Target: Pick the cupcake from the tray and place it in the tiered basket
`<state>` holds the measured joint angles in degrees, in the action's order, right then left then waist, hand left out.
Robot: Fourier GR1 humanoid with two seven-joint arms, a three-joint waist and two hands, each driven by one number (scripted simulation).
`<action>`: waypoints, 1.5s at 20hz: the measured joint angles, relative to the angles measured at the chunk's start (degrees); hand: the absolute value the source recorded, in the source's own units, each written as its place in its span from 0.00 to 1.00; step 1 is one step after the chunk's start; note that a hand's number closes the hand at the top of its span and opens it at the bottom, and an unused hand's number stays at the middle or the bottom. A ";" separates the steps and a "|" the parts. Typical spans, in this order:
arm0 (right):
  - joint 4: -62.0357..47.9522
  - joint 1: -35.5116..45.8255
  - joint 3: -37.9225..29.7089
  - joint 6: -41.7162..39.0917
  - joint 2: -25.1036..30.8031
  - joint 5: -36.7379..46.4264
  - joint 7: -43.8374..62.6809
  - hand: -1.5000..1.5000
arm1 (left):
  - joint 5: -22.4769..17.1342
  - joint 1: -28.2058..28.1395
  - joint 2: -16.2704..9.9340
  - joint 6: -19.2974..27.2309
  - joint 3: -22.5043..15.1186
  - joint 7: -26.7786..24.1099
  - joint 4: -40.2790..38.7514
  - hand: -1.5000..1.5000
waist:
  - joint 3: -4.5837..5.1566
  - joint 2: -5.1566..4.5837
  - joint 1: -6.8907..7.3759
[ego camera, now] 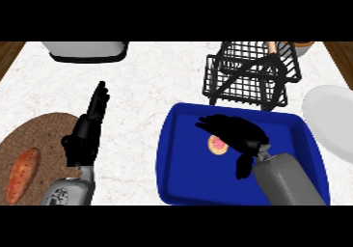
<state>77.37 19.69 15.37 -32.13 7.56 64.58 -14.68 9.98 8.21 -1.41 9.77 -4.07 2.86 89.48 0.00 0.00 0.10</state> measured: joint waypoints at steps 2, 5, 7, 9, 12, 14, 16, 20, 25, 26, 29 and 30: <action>-0.36 -0.38 -0.20 1.92 -1.10 0.23 0.11 1.00 | 0.05 0.03 0.05 -0.08 0.10 0.13 -0.04 0.50 | 0.00 0.00 -0.01; -2.63 -0.20 0.27 7.53 -2.26 1.86 -0.87 1.00 | 0.28 -0.22 0.38 0.23 0.02 -0.26 -0.18 0.50 | 0.01 0.00 0.05; -3.60 0.34 0.59 11.13 -1.59 3.17 -2.58 1.00 | 0.34 -0.65 0.29 -0.02 -0.12 -0.78 -0.20 0.50 | 0.00 0.00 0.11; -3.74 0.40 1.08 13.12 -2.21 4.86 -1.38 1.00 | 0.21 -0.85 0.39 -0.19 -0.09 -1.41 -0.68 0.50 | 0.02 0.05 0.07; -5.04 1.35 0.76 12.17 -4.99 8.73 10.91 1.00 | 0.01 -0.81 0.15 -0.54 0.01 -1.28 -0.51 0.50 | 0.14 0.21 0.20; -6.30 1.89 -0.30 10.70 -6.20 10.86 20.24 1.00 | -0.02 -0.64 0.33 -0.45 -0.05 -1.23 -0.42 0.50 | 0.24 0.36 0.35; -7.02 2.37 -0.65 9.21 -6.93 11.67 29.57 1.00 | -0.01 -0.46 0.41 -0.54 -0.21 -1.06 -0.29 0.50 | 0.25 0.44 0.71; -7.42 4.02 2.53 8.56 -7.36 9.35 47.92 1.00 | 0.50 0.45 0.70 -0.58 -0.84 -0.69 -0.94 0.50 | 0.13 0.20 1.57; -5.66 9.10 9.63 10.05 -7.40 3.16 67.53 1.00 | 0.17 0.88 0.48 -0.88 -0.70 -0.47 -0.94 0.50 | 0.05 0.08 1.99; -5.43 10.72 10.78 10.64 -7.30 1.95 69.84 1.00 | 0.19 0.87 0.56 -0.91 -0.81 -0.46 -0.94 0.50 | 0.04 0.07 2.03; -2.77 14.48 13.01 11.52 -6.99 0.46 74.46 1.00 | -0.02 1.00 0.59 -0.73 -0.72 -0.53 -1.42 0.50 | 0.05 0.13 1.58; -1.73 16.07 13.08 11.44 -6.89 0.14 75.43 1.00 | 0.03 1.02 0.36 -0.69 -0.47 -0.75 -1.58 0.50 | 0.05 0.16 1.45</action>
<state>75.64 35.76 28.45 -20.68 0.66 64.72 60.75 10.00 9.23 -1.05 9.07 -4.53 2.10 87.90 0.05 0.16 1.55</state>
